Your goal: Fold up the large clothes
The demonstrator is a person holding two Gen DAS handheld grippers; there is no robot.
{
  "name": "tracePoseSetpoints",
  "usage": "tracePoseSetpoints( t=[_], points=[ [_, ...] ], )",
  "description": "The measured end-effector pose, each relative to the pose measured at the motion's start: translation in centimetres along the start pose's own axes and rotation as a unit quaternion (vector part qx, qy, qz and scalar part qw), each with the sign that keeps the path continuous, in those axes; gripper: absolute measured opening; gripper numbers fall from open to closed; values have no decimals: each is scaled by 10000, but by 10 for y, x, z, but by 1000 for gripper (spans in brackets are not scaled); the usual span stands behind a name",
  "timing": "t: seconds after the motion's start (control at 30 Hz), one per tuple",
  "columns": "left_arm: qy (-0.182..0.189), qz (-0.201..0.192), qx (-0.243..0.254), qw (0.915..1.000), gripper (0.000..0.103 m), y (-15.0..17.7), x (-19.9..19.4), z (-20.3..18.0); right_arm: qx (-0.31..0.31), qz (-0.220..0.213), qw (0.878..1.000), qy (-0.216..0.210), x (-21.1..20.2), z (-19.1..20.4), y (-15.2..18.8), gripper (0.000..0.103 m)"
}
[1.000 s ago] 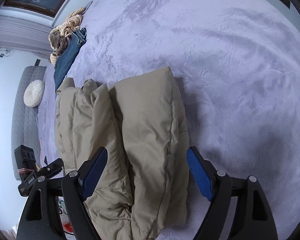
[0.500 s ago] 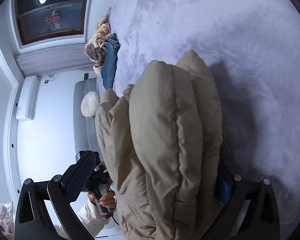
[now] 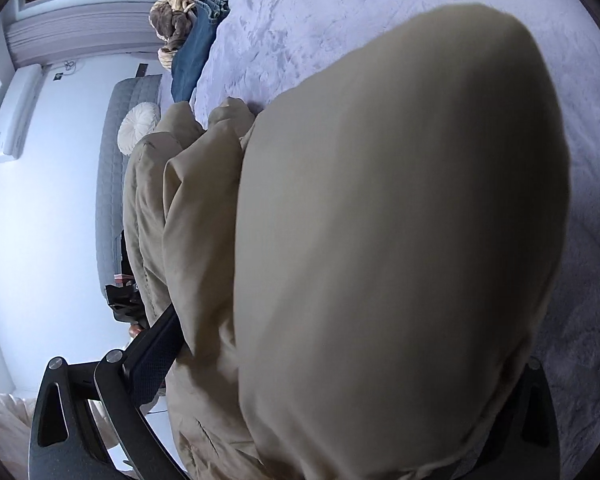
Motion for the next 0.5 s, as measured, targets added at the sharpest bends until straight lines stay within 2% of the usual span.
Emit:
tracePoseSetpoints(
  t=[0.13, 0.2, 0.27, 0.3, 0.33, 0.37, 0.43, 0.5],
  points=[
    [-687, -53, 326, 9971, 103, 4, 9, -18, 38, 40, 9998, 213, 3, 3, -1, 103],
    [-1013, -100, 592, 9930, 99, 6, 13, -30, 138, 57, 9994, 328, 5, 3, -2, 103],
    [-1177, -167, 678, 9906, 92, 7, 14, -40, 317, 27, 9988, 370, 3, 1, -1, 101],
    [-1241, -221, 696, 9896, 90, 7, 14, -44, 399, 22, 9984, 399, 2, 0, 0, 95],
    [-1276, -262, 702, 9890, 87, 7, 12, -46, 453, 19, 9983, 372, 1, 2, -1, 81],
    [-1307, -299, 704, 9885, 85, 7, 11, -50, 503, 4, 9985, 216, 0, 5, -1, 73],
    [-1340, -362, 724, 9877, 83, 11, 8, -59, 478, -10, 9988, -45, -3, 16, -1, 48],
    [-1256, -449, 791, 9879, 83, 11, 2, -67, 360, -6, 9992, -189, -7, 28, -1, 40]
  ],
)
Point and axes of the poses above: each gripper's, at about its wrist camera, not at the fingertips, and x roughly the way its jaws point, z to its left, y to its underside, the point moved 8 cm from there along x, roughly the way its jaws point, and after that the axes turned 1 degree about -y, right-handed, at the moved point
